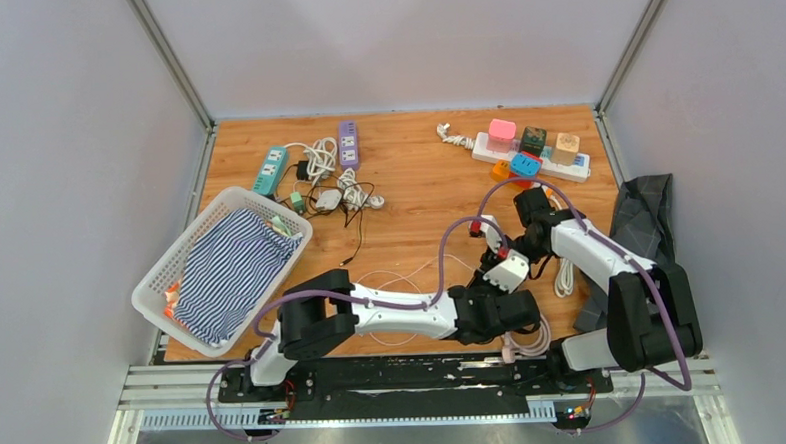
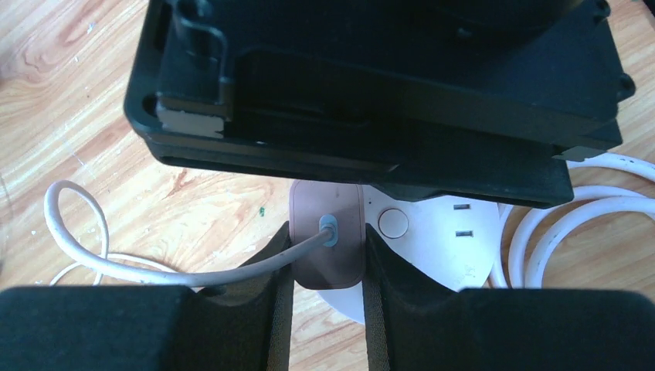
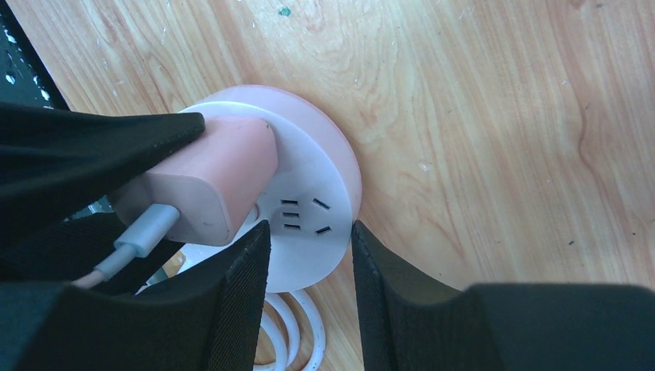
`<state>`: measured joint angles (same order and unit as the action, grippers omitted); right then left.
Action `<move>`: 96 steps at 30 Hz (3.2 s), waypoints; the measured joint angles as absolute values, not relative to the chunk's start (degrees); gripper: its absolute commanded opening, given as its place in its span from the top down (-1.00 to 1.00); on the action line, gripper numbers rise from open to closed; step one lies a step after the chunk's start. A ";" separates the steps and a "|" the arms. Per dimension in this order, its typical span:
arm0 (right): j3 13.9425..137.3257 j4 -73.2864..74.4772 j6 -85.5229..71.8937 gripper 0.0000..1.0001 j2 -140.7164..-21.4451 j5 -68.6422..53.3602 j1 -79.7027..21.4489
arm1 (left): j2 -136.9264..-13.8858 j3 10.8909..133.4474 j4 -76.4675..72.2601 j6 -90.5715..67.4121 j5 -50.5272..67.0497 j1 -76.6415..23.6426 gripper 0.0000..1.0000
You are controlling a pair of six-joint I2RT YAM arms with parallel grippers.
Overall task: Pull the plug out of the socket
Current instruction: Remove the plug from the socket, then place the plug at the center of the board.
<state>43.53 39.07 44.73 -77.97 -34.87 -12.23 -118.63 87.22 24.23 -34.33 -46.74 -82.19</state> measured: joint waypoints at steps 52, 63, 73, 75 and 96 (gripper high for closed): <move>44.31 40.51 42.48 -0.12 -75.61 -32.91 -13.08 | -103.55 68.79 1.32 -24.86 -24.93 -80.82 1.00; 44.84 41.78 43.75 -0.10 -65.63 -36.01 -9.52 | -97.91 63.77 1.32 -23.00 -25.39 -80.82 1.00; 45.28 41.85 46.54 -0.07 -63.11 -33.58 -5.87 | -94.78 60.93 1.61 -20.95 -28.42 -80.82 1.00; 45.25 41.54 46.76 -0.06 -63.37 -32.45 -5.80 | -94.56 60.93 1.87 -20.47 -29.10 -80.79 1.00; 44.45 40.01 48.03 -0.06 -65.21 -27.81 -4.99 | -84.82 64.53 16.60 -13.15 -38.81 -71.37 1.00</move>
<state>44.45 40.01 48.03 -65.21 -27.81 -4.99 -84.82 64.53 16.60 -13.15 -38.81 -71.37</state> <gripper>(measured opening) 0.533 0.316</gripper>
